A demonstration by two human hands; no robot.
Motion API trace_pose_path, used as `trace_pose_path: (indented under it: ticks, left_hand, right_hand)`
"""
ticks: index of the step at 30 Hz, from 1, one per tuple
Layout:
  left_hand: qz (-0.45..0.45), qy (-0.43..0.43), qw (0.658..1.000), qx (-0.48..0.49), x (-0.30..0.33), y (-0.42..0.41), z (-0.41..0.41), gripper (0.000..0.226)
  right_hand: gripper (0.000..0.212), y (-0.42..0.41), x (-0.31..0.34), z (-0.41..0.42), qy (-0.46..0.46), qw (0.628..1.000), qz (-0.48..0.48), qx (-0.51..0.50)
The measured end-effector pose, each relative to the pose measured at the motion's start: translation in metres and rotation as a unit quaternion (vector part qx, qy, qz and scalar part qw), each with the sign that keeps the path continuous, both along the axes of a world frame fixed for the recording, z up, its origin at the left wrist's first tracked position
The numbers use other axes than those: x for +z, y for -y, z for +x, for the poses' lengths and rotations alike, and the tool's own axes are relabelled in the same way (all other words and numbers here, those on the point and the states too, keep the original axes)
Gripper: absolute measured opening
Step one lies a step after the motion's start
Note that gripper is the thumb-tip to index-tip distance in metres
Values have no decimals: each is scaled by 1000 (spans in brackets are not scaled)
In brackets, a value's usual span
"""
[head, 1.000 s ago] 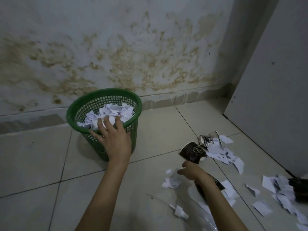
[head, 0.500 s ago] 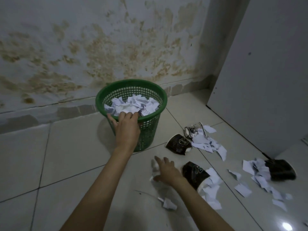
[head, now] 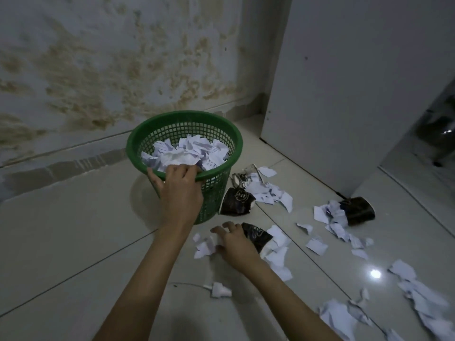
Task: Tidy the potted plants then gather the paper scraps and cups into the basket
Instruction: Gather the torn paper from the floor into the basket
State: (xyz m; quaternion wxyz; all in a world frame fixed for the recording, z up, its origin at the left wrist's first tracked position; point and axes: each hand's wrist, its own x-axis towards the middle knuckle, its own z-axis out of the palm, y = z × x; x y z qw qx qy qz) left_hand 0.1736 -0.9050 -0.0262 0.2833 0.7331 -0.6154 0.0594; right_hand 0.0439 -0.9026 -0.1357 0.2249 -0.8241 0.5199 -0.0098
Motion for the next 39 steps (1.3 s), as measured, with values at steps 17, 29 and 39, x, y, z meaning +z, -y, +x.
trace_pose_path:
  ticks: [17, 29, 39]
  left_hand:
    - [161, -16, 968, -194, -118, -42, -12, 49]
    - [197, 159, 916, -310, -103, 52, -59, 51]
    - [301, 135, 912, -244, -107, 124, -82, 65]
  right_hand:
    - [68, 19, -13, -45, -42, 986, 40, -158]
    - [57, 176, -26, -92, -86, 996, -6, -35]
    - [42, 163, -25, -124, -16, 992, -82, -95]
